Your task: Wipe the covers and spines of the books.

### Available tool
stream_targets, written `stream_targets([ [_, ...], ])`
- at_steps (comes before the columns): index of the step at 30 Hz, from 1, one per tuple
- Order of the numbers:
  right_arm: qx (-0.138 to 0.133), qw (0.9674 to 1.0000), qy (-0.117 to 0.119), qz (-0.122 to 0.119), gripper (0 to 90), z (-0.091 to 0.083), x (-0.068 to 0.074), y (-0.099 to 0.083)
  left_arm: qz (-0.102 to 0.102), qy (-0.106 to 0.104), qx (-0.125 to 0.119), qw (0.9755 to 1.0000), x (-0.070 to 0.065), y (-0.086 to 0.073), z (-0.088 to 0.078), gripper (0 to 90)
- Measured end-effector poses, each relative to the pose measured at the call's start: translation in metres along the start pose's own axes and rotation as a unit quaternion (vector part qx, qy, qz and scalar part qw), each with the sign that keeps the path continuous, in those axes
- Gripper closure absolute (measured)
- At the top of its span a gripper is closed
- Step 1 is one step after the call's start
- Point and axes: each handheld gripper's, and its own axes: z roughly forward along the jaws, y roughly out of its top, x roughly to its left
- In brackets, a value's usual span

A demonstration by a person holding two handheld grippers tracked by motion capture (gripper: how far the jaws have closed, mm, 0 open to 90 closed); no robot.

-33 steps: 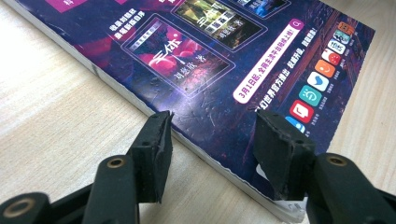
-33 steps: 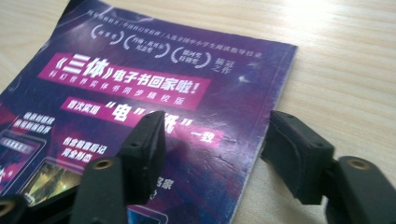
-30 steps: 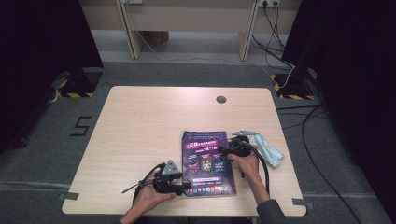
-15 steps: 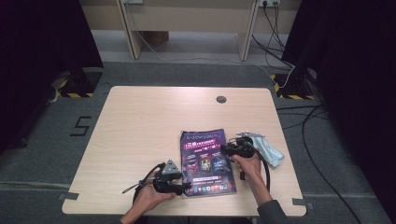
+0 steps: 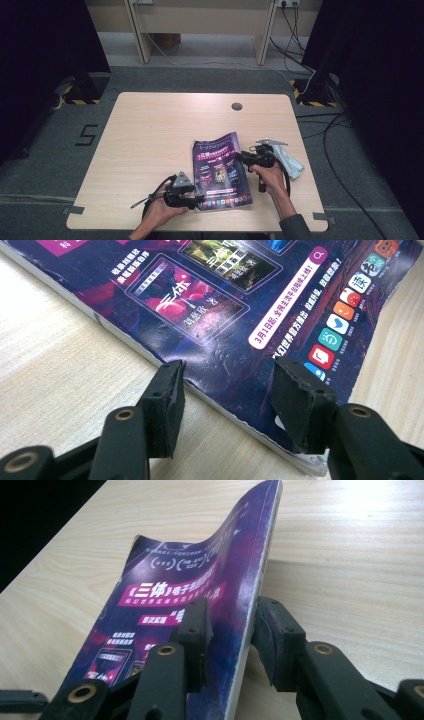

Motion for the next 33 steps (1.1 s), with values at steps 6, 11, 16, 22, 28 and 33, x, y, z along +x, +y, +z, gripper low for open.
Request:
stream_targets([
  [6,0.032,0.9986,0.042,-0.009,68.3,-0.001,0.006,0.002,0.001,-0.001,0.001,1.0,0.0,0.0,-0.001,46.5],
  [11,0.048,0.9968,0.045,-0.046,69.2,0.001,0.018,0.008,0.003,0.0,0.001,1.0,0.001,-0.001,-0.001,46.5],
  [16,0.051,0.9957,0.033,-0.07,69.2,0.001,0.021,0.007,0.006,0.003,0.0,1.0,-0.001,-0.001,-0.001,46.5],
  [22,0.041,0.9962,0.036,-0.068,72.4,0.0,0.02,0.009,0.002,0.009,-0.006,0.9999,-0.001,-0.002,-0.001,45.4],
  [28,0.048,0.9942,0.034,-0.09,75.2,0.0,0.023,0.015,-0.008,0.007,-0.002,0.9999,0.004,-0.001,-0.003,35.5],
  [33,0.056,0.994,0.034,-0.088,77.4,0.003,0.022,0.02,-0.019,0.015,-0.008,0.9997,0.015,-0.002,-0.017,33.1],
])
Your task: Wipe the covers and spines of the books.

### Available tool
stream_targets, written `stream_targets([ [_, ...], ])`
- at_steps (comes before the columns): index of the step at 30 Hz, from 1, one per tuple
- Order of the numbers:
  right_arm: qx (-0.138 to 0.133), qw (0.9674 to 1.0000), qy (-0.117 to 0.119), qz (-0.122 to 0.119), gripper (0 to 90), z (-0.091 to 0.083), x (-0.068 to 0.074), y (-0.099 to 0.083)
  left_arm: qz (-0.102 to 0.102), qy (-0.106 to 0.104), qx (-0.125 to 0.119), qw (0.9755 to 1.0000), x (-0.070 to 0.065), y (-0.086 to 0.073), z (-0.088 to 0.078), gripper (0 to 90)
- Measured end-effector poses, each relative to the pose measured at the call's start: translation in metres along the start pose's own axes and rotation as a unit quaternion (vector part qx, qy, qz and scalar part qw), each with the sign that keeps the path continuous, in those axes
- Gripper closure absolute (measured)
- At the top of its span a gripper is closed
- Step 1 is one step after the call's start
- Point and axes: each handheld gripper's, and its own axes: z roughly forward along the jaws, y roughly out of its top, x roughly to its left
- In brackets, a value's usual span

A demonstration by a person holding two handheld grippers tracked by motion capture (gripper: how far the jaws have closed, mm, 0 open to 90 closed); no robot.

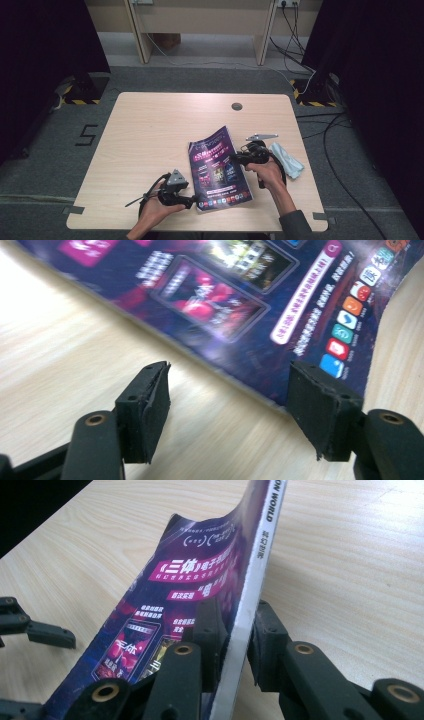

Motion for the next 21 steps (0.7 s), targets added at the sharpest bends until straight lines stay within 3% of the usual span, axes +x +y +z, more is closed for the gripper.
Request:
stream_targets([
  [9,0.021,0.9993,-0.011,-0.029,81.2,0.0,0.005,0.02,-0.025,0.035,-0.001,0.9991,0.028,-0.014,-0.024,32.6],
  [16,0.036,0.9961,-0.038,-0.071,82.9,-0.005,0.016,0.047,-0.023,0.045,0.004,0.9987,0.032,-0.019,-0.027,33.2],
  [21,0.046,0.9906,-0.071,-0.107,83.0,-0.013,0.023,0.071,-0.017,0.044,0.012,0.9988,0.031,-0.019,-0.024,33.7],
])
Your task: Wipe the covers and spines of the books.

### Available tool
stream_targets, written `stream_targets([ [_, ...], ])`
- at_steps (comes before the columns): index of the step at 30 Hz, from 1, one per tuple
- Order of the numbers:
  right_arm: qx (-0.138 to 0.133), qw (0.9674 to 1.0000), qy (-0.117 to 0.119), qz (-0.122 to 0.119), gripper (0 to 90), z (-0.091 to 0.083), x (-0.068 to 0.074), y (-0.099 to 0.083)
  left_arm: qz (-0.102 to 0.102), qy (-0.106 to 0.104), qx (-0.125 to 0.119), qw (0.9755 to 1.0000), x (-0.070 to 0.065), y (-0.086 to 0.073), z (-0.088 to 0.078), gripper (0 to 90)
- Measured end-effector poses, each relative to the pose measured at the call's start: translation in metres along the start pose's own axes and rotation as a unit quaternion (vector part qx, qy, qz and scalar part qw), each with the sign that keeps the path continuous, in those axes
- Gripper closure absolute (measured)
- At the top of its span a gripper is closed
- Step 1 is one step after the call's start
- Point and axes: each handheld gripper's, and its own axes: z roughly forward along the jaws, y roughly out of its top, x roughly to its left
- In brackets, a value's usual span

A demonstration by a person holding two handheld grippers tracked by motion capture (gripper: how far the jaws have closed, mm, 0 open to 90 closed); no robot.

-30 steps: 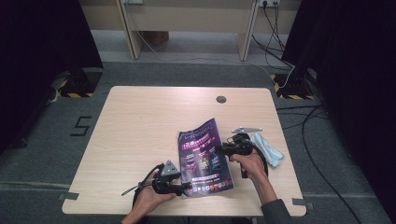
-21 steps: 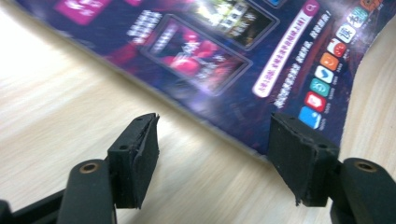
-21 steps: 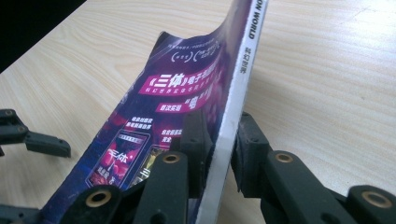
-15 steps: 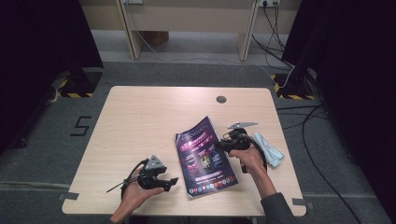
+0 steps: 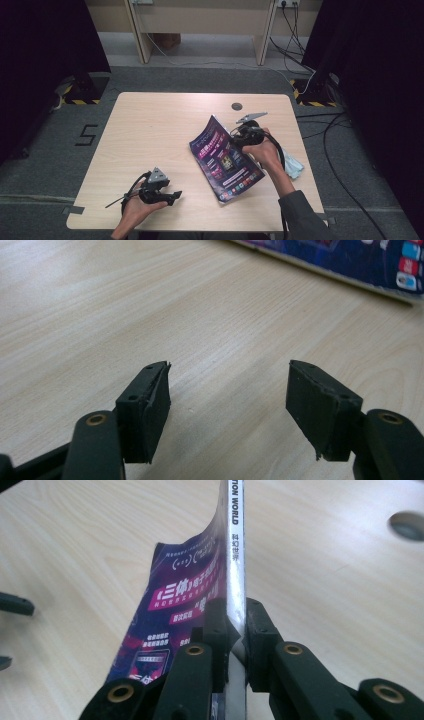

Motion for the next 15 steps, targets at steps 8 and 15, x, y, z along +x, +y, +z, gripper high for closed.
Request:
stream_targets([
  [8,-0.001,0.9981,-0.051,-0.036,83.0,-0.019,0.002,0.039,0.003,0.001,0.002,1.0,0.0,0.0,0.002,34.3],
  [15,0.0,0.9919,-0.087,-0.092,83.0,-0.026,0.02,0.065,0.009,0.001,0.009,0.9999,-0.003,-0.001,0.005,34.6],
])
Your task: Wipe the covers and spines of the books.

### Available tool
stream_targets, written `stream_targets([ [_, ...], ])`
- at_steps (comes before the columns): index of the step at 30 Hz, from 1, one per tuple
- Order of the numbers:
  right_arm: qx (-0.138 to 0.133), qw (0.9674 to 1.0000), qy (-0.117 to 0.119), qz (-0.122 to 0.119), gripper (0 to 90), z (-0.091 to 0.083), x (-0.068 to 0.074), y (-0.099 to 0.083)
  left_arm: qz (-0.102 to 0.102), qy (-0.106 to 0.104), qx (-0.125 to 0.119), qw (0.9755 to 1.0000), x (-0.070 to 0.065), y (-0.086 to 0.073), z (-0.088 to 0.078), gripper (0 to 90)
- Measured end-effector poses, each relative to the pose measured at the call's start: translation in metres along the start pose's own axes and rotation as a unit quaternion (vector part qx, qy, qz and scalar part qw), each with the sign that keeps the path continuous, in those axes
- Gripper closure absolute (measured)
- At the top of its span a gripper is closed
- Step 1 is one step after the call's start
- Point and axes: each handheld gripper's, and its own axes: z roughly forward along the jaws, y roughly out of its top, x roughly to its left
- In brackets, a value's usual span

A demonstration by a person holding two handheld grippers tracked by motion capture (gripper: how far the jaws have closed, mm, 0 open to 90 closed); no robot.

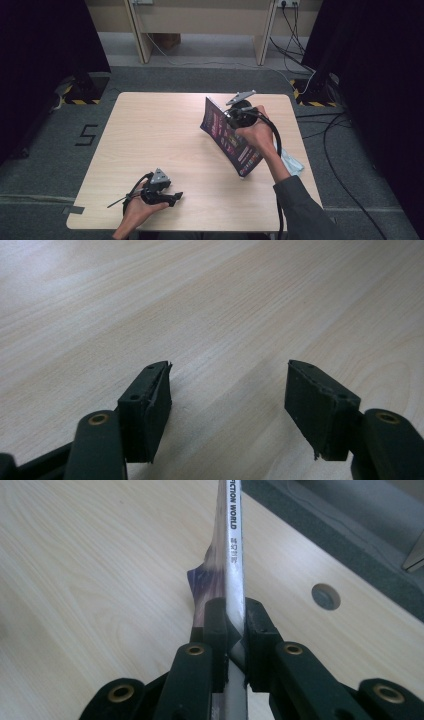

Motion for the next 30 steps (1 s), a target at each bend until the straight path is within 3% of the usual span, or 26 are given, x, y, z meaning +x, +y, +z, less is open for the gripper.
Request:
stream_targets([
  [4,0.017,0.9986,0.002,-0.05,83.0,0.004,0.023,0.004,0.0,0.001,0.001,1.0,0.0,0.0,0.0,34.8],
  [6,0.029,0.9967,0.022,-0.073,82.9,0.009,0.036,0.003,-0.003,0.005,0.0,1.0,0.002,-0.001,-0.001,34.8],
  [10,0.043,0.9933,0.062,-0.088,82.9,0.009,0.058,0.005,-0.019,0.01,-0.004,0.9998,0.008,-0.001,-0.004,34.8],
  [11,0.047,0.991,0.081,-0.096,82.8,0.009,0.06,0.006,-0.019,0.014,-0.005,0.9997,0.009,-0.001,-0.005,34.8],
  [13,0.053,0.9895,0.087,-0.102,82.8,0.007,0.067,0.007,-0.023,0.016,-0.006,0.9996,0.011,-0.001,-0.006,34.7],
  [18,0.062,0.9885,0.105,-0.089,82.6,0.007,0.071,0.004,-0.024,0.016,-0.006,0.9996,0.012,-0.001,-0.007,34.8],
  [19,0.062,0.9872,0.123,-0.081,82.1,0.006,0.071,0.001,-0.024,0.016,-0.005,0.9996,0.012,-0.002,-0.006,34.7],
  [30,0.044,0.982,0.177,-0.049,79.2,0.003,0.077,-0.021,-0.025,0.019,-0.004,0.9995,0.013,-0.002,-0.006,34.8],
])
